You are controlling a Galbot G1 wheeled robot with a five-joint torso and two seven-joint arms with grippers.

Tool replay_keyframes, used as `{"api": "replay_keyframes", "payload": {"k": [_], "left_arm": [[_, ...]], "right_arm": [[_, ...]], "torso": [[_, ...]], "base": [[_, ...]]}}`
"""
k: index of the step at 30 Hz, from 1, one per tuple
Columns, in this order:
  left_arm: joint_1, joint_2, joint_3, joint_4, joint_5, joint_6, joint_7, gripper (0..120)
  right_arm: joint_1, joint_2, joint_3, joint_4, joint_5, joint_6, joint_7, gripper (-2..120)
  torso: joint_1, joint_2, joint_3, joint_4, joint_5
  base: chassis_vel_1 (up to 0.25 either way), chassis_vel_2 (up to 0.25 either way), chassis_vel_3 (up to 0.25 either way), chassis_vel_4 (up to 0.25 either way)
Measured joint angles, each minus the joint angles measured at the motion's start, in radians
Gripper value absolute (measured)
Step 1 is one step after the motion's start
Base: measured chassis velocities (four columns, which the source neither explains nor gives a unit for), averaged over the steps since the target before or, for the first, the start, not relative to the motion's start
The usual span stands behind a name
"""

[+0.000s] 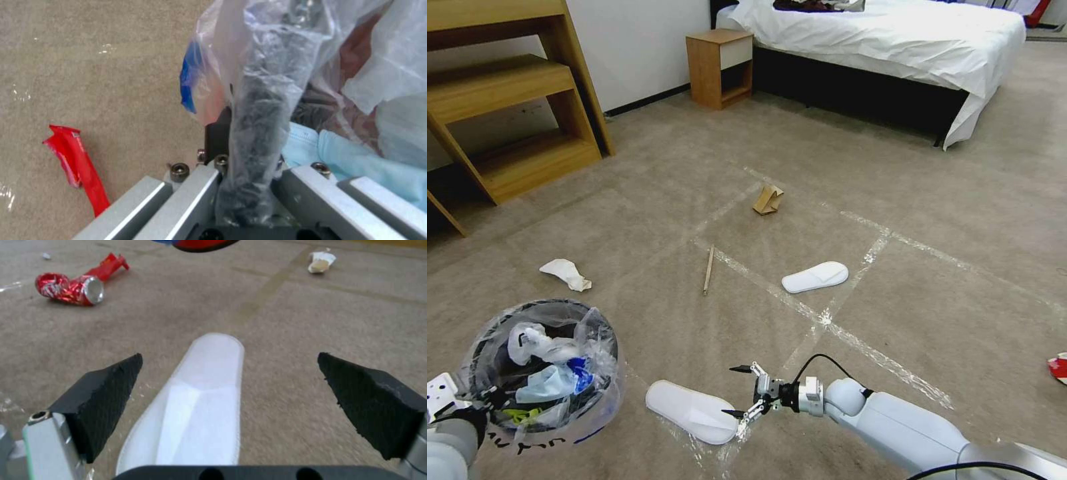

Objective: Pick up the trash bin and place the garbage on the floor into it.

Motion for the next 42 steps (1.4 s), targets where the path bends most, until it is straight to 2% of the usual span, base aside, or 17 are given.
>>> {"api": "replay_keyframes", "payload": {"k": [25,42], "left_arm": [[-0.003,-0.003,0.003,0.001,0.004,-0.001,0.001,0],[0.003,-0.013,0.003,-0.007,0.006,-0.002,0.002,0]], "right_arm": [[-0.017,0.02,-0.049,0.03,-0.009,-0.001,0.027,100],[0.004,0.112,-0.074,-0.043,-0.025,0.011,0.047,100]], "torso": [[0.0,0.0,0.0,-0.0001,0.0],[0.0,0.0,0.0,0.0,-0.0001]], "base": [[0.0,0.0,0.0,0.0],[0.0,0.0,0.0,0.0]]}}
